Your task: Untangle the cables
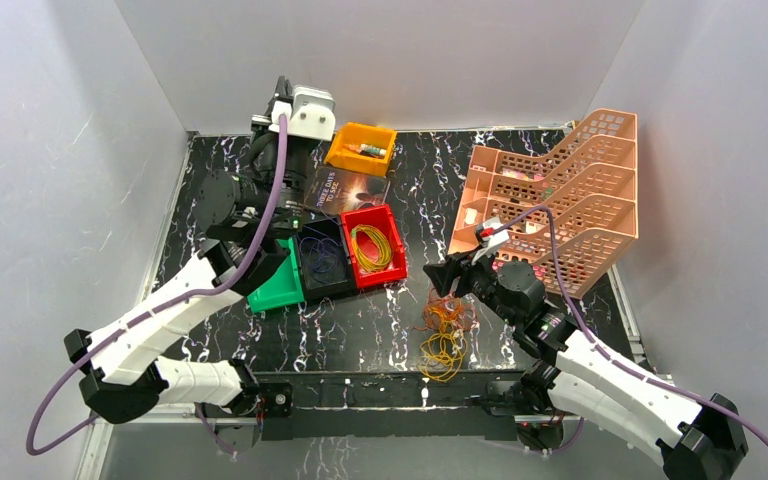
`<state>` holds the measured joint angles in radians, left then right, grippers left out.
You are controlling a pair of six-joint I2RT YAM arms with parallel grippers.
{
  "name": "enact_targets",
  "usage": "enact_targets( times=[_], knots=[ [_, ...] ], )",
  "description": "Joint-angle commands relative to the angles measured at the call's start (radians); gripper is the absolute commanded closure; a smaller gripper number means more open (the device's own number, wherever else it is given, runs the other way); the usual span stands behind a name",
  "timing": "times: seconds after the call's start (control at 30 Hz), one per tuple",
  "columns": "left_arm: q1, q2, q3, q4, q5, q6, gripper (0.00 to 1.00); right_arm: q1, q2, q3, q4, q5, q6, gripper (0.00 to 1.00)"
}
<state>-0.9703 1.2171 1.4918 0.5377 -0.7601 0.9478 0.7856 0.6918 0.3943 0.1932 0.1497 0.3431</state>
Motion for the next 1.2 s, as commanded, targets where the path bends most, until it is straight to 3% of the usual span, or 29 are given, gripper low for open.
enact_targets(
  times=[0.0,0.1,0.27,0.37,0.77,0.97,1.17],
  knots=[
    [0.012,-0.046,-0.055,-0.020,-0.077,-0.074,1.00,-0.002,-0.008,-0.008,0.051,-0.006,0.013,0.32],
    [0.038,-0.069,-0.093,-0.058,-0.119,-0.145,1.00,-0.002,0.002,-0.008,0.056,-0.010,0.010,0.32],
    [0.188,-0.091,-0.099,-0.343,-0.079,-0.468,1.00,-0.002,0.017,-0.006,0.066,-0.025,0.011,0.32],
    [0.254,-0.092,-0.122,-0.426,-0.040,-0.566,1.00,-0.002,0.023,-0.005,0.066,-0.030,0.009,0.32],
    [0.343,-0.073,-0.183,-0.579,0.042,-0.772,1.00,-0.002,0.020,-0.011,0.063,-0.020,0.006,0.32],
    [0.361,-0.079,-0.183,-0.742,0.088,-0.911,1.00,-0.002,0.009,-0.019,0.060,-0.014,0.013,0.32],
    [0.363,-0.079,-0.213,-0.882,0.222,-1.078,1.00,-0.002,0.026,-0.016,0.066,-0.028,0.015,0.32]
  ],
)
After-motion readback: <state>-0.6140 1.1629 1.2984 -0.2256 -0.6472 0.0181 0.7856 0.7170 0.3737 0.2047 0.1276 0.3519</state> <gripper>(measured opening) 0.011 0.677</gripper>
